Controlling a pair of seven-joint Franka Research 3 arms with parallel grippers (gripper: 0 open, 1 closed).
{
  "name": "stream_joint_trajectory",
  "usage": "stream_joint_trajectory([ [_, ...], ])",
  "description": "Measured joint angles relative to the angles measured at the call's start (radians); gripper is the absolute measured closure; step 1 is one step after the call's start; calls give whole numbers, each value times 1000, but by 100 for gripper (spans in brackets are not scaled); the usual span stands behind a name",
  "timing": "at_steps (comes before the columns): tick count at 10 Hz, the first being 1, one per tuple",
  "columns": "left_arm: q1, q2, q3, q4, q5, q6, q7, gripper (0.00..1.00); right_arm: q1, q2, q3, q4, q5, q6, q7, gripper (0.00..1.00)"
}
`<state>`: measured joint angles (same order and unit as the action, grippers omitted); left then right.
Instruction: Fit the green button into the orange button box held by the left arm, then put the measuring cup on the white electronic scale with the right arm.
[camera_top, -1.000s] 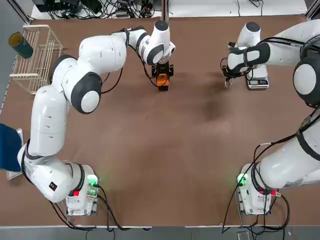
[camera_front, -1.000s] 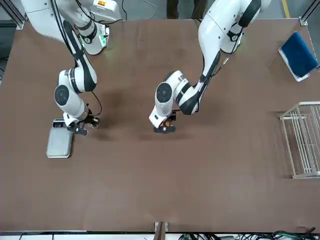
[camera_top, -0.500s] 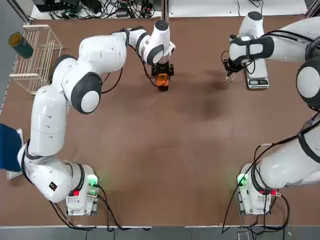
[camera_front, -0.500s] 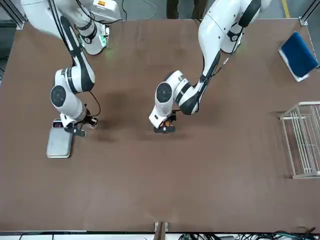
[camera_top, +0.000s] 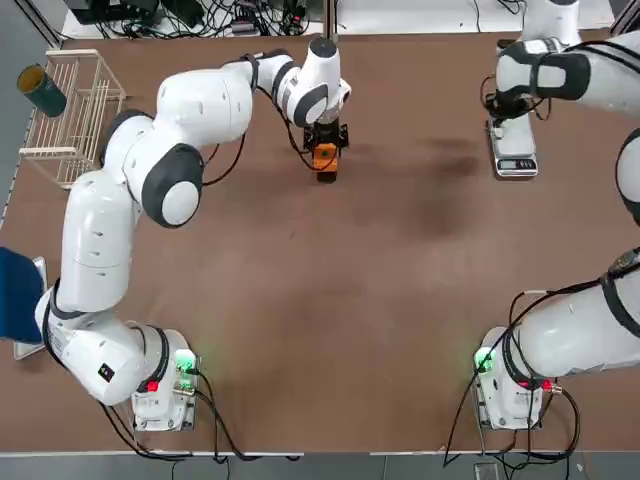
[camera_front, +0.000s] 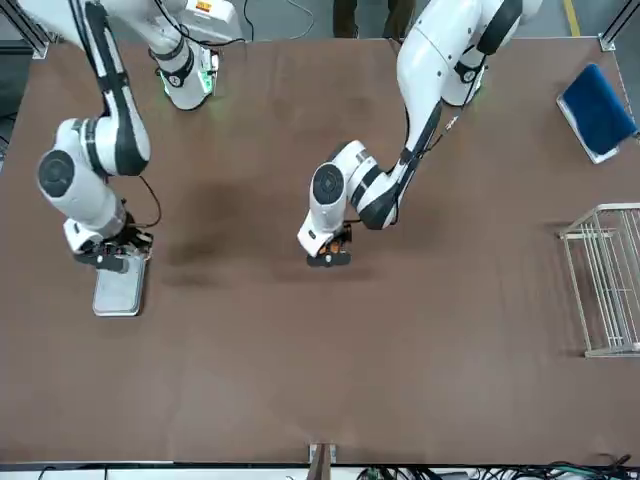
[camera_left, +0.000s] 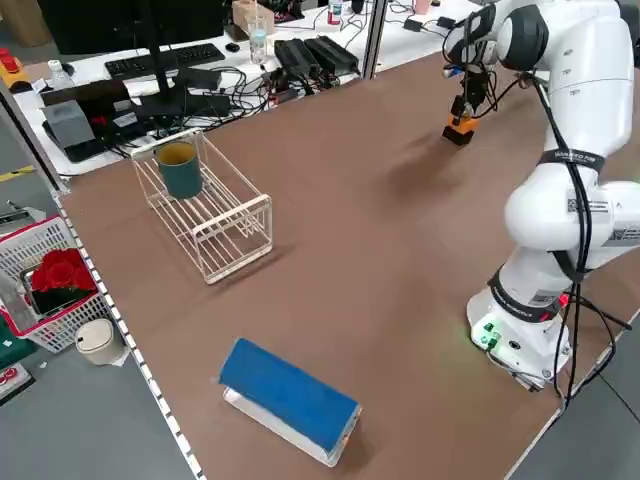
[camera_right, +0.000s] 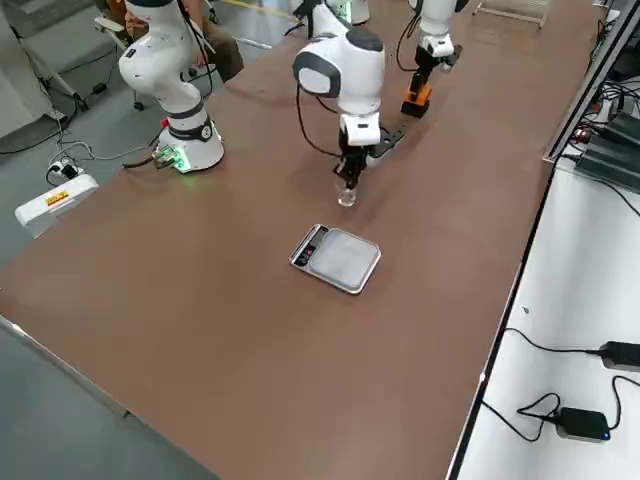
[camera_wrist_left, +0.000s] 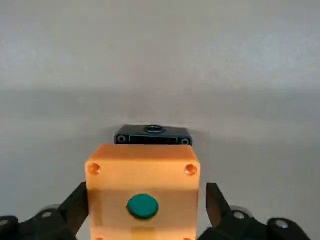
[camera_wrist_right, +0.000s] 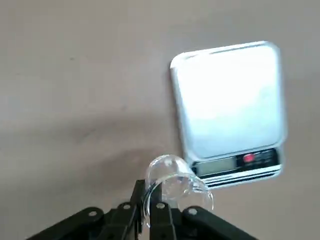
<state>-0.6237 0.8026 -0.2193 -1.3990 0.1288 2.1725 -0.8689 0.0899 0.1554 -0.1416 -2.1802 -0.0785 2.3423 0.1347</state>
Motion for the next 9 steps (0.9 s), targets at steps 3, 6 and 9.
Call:
stream_joint_trajectory([
  [3,0,-4,0,5,14,0,0,0,-4,20,-87,0,-2,107,-177,93],
  [6,0,-4,0,5,24,0,0,0,-13,98,-106,14,-2,190,-235,93],
  [9,3,-9,2,6,25,-4,0,0,-14,157,-105,19,-2,238,-240,93],
])
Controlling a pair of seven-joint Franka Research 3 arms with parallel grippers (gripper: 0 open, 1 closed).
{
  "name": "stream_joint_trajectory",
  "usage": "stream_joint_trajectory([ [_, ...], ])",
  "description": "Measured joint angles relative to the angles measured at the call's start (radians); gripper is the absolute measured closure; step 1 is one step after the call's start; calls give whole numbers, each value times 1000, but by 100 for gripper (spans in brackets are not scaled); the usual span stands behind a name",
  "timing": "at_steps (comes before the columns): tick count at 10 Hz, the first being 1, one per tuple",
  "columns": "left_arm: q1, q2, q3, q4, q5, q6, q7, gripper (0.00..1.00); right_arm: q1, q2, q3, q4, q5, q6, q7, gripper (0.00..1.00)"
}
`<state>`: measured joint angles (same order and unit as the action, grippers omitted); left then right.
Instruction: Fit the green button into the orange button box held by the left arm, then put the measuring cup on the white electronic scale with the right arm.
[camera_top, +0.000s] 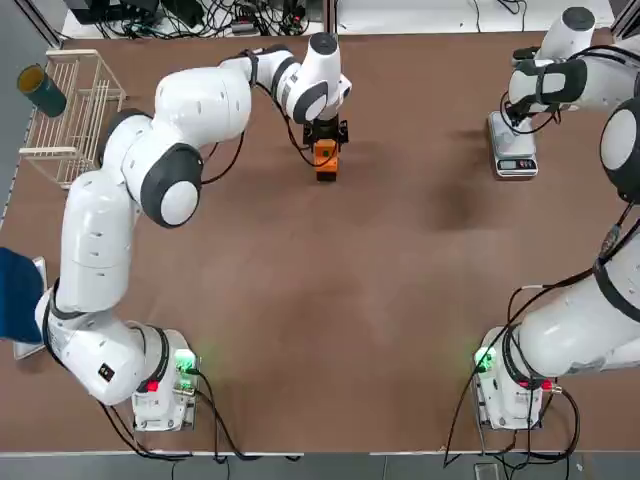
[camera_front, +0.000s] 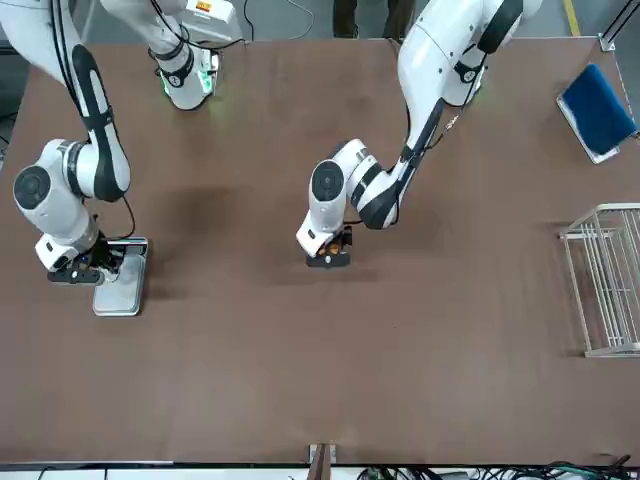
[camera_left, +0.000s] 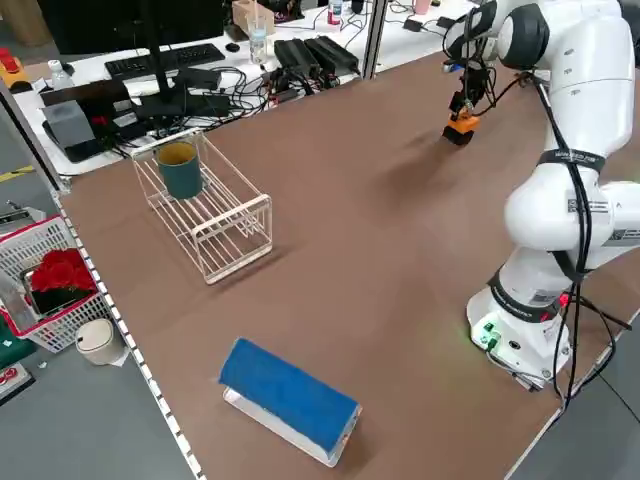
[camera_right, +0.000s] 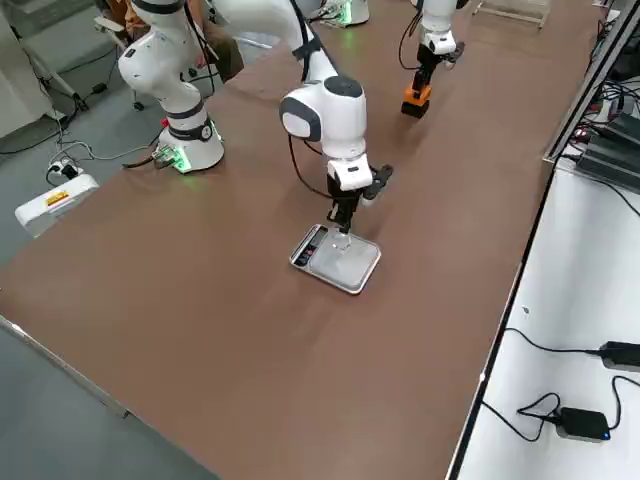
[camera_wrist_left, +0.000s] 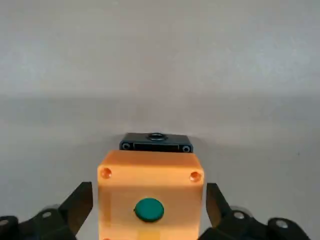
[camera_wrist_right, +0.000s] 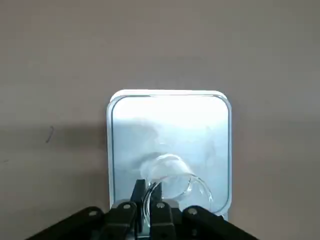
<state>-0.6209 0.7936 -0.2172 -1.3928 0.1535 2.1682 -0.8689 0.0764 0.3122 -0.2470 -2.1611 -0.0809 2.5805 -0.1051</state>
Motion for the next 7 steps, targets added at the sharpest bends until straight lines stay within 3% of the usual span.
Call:
stream_joint_trajectory([
  [4,8,-33,1,3,0,-12,-9,3,-3,19,0,6,0,9,-5,93],
  [6,10,-67,1,5,0,-63,-40,14,-3,22,0,11,0,9,-12,93],
  [7,14,-89,1,5,0,-100,-42,31,-4,27,0,15,0,10,-15,93],
])
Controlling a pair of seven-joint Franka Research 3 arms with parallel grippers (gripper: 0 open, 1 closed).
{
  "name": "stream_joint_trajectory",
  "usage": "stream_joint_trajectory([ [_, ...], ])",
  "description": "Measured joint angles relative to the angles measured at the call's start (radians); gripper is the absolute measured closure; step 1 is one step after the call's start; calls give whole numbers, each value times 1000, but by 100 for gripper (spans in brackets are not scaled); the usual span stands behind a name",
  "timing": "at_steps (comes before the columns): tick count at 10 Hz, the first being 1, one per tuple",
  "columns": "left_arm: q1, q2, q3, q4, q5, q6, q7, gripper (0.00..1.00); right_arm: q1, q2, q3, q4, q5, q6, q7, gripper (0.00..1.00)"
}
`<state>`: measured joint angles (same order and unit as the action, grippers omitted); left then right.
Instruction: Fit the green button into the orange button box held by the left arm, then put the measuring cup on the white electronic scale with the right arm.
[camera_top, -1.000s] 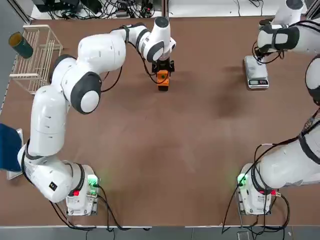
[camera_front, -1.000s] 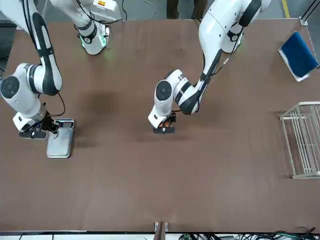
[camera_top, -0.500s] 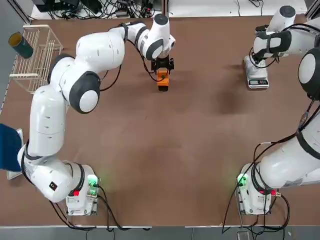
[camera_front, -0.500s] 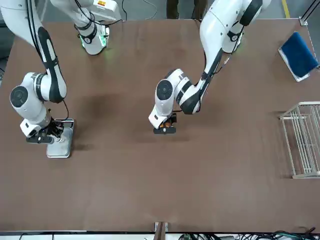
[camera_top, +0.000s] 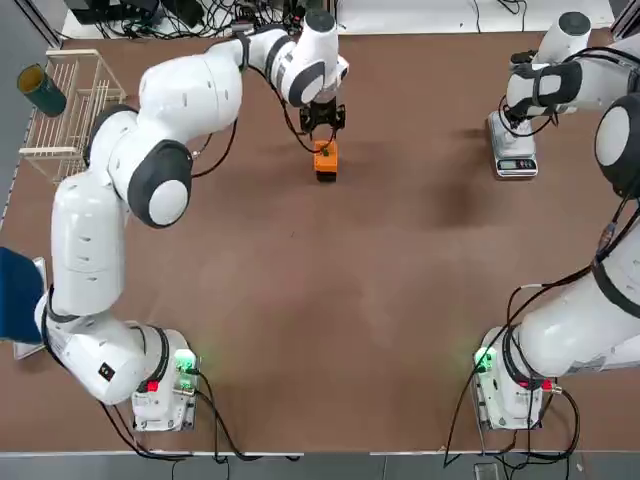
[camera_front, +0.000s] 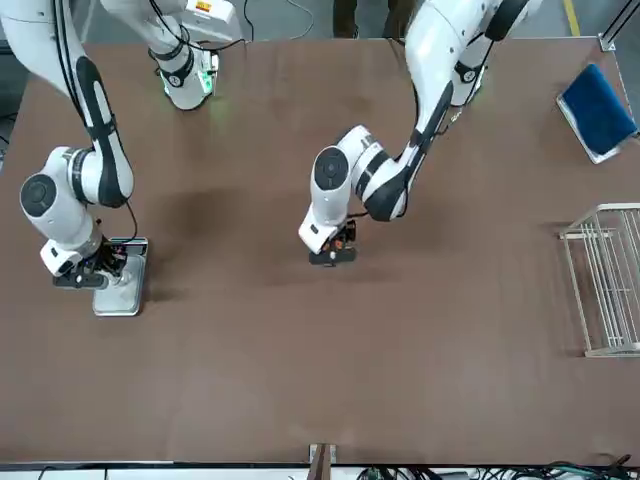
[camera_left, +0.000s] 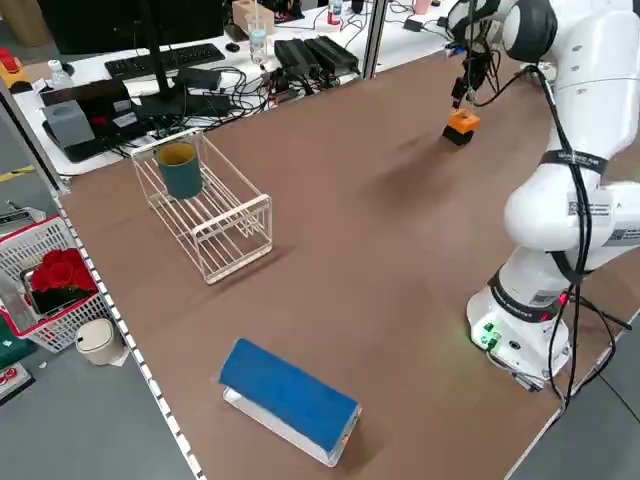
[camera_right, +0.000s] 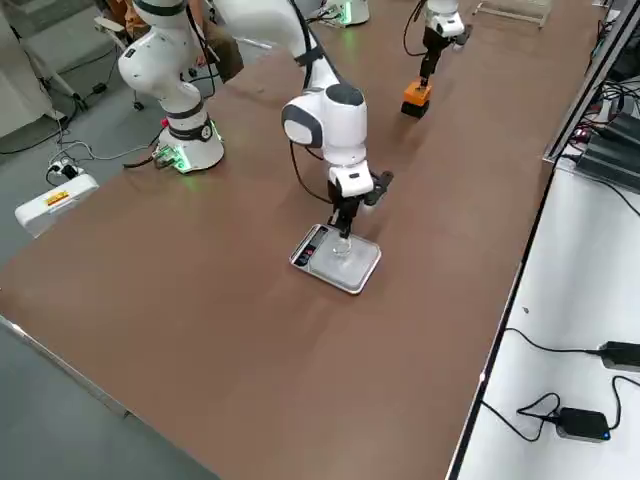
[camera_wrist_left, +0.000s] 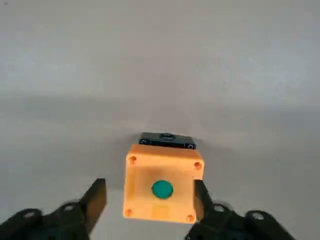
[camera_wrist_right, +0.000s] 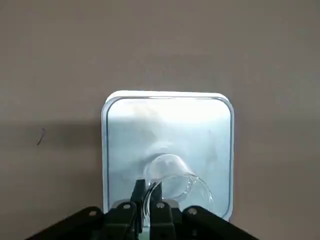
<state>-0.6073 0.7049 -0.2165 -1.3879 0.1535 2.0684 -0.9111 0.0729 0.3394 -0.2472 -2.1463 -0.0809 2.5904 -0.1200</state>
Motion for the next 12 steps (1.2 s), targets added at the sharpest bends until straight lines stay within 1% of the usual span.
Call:
stream_joint_trajectory([
  [1,3,-16,0,0,0,-21,-9,46,0,8,0,3,0,8,-1,93],
  [3,2,-25,-2,-2,0,-30,-24,59,0,23,0,6,0,24,-2,93],
  [4,1,-25,-3,-5,0,-30,-27,76,0,26,0,11,0,26,-2,92],
  [5,-2,-24,-5,-8,0,-30,-33,81,0,28,0,16,0,26,-2,85],
  [6,-9,-23,-5,-10,0,-29,-52,88,0,28,0,19,0,25,-2,81],
  [7,-14,-21,-6,-12,0,-27,-65,96,0,28,0,21,0,25,-2,70],
  [8,-16,-19,-6,-14,0,-23,-68,99,0,28,0,21,0,24,-2,56],
  [9,-16,-16,-6,-21,0,-13,-60,99,0,28,0,22,0,20,-2,41],
  [10,-16,-13,-6,-32,0,-1,-50,99,0,28,0,24,0,0,-2,27],
  [11,-16,-9,-6,-41,0,19,-48,99,1,27,1,39,0,-48,-2,17],
  [12,-16,-8,-6,-55,0,45,-43,99,2,22,1,68,0,-111,-2,16],
])
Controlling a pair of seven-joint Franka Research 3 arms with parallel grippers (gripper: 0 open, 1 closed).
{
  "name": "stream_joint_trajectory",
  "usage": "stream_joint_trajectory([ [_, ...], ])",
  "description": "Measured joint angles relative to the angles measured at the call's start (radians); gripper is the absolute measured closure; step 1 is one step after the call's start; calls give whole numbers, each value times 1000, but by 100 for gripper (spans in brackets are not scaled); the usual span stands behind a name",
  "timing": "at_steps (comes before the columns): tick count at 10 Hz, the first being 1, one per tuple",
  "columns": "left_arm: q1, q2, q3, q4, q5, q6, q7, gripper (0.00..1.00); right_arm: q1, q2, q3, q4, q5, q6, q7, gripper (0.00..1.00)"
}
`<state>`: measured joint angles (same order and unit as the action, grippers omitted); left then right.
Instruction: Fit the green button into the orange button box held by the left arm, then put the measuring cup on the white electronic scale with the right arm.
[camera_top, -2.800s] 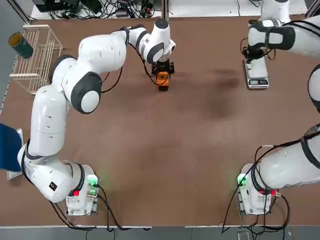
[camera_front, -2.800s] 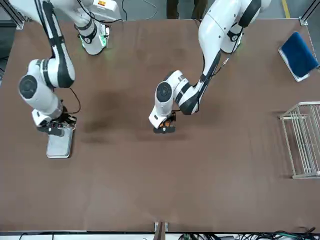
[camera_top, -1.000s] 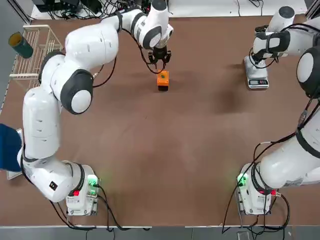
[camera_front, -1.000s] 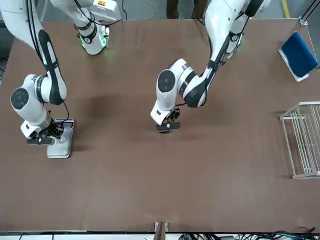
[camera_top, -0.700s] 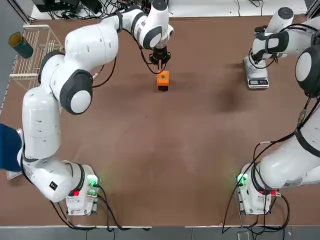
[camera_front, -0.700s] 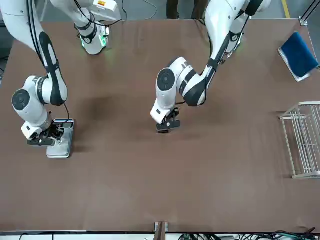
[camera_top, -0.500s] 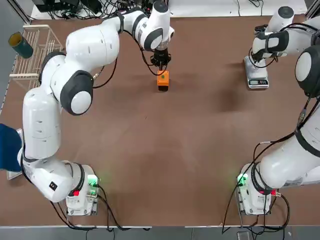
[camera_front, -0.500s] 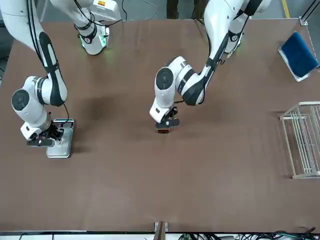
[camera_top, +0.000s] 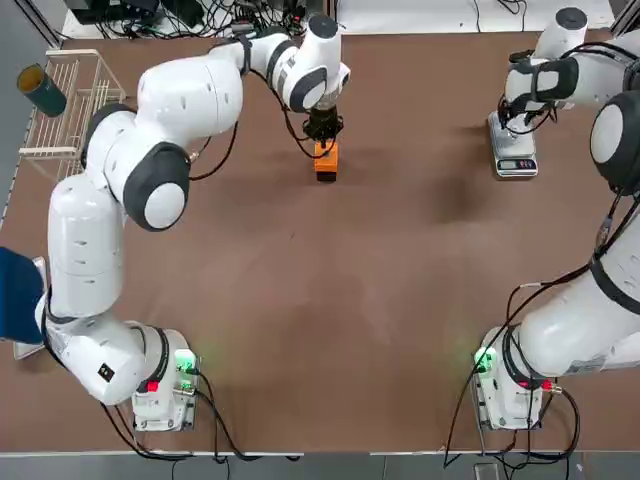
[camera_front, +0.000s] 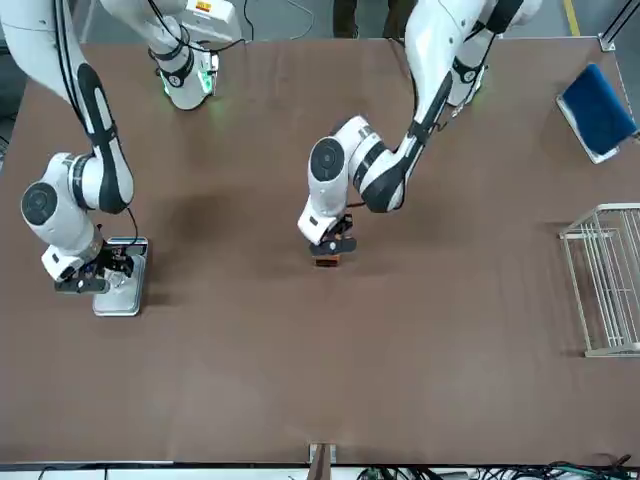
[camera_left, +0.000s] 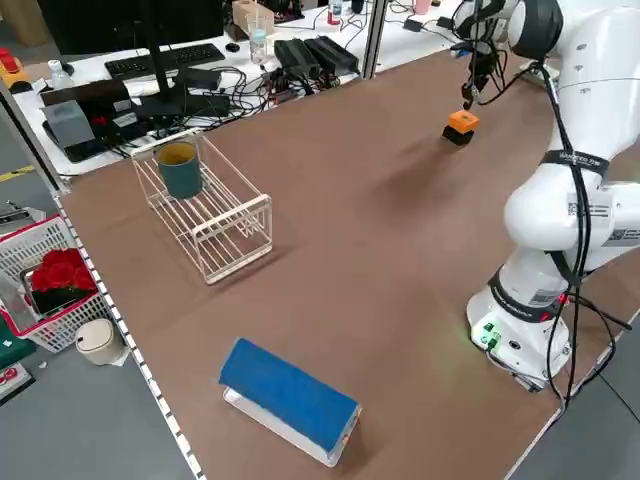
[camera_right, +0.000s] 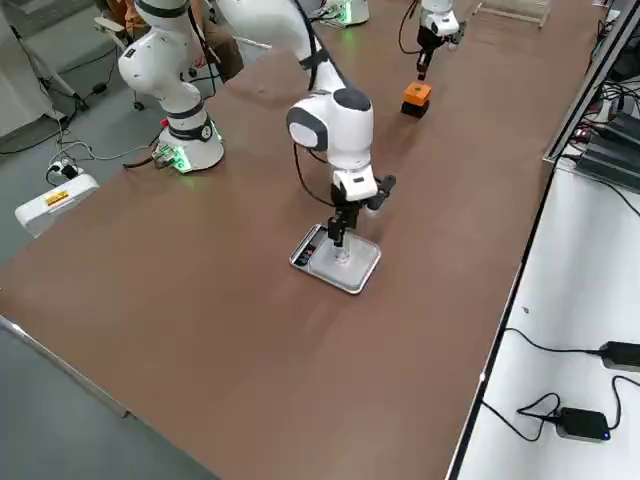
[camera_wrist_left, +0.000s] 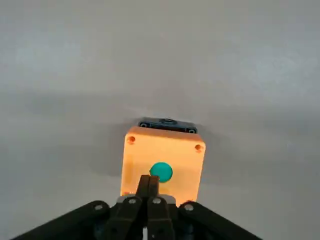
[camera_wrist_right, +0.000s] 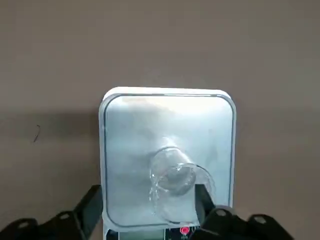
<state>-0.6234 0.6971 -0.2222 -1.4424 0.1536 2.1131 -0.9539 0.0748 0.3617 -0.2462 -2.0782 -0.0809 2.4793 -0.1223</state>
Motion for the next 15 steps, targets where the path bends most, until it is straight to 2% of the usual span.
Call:
stream_joint_trajectory([
  [5,4,1,1,-29,1,46,15,99,8,-74,2,112,0,-213,0,12],
  [6,3,1,1,-30,1,47,15,99,9,-109,4,129,1,-256,0,2],
  [9,1,1,0,-31,1,58,15,99,5,-267,37,168,33,-412,1,0],
  [10,1,1,1,-32,1,59,15,99,-7,-302,66,220,65,-518,11,0],
  [12,2,2,1,-33,1,59,15,99,-33,-325,125,397,83,-730,77,0],
  [13,2,3,1,-34,1,59,15,99,-44,-326,152,473,84,-787,96,0],
  [15,2,9,1,-35,1,76,13,99,-83,-325,216,563,84,-860,111,0],
])
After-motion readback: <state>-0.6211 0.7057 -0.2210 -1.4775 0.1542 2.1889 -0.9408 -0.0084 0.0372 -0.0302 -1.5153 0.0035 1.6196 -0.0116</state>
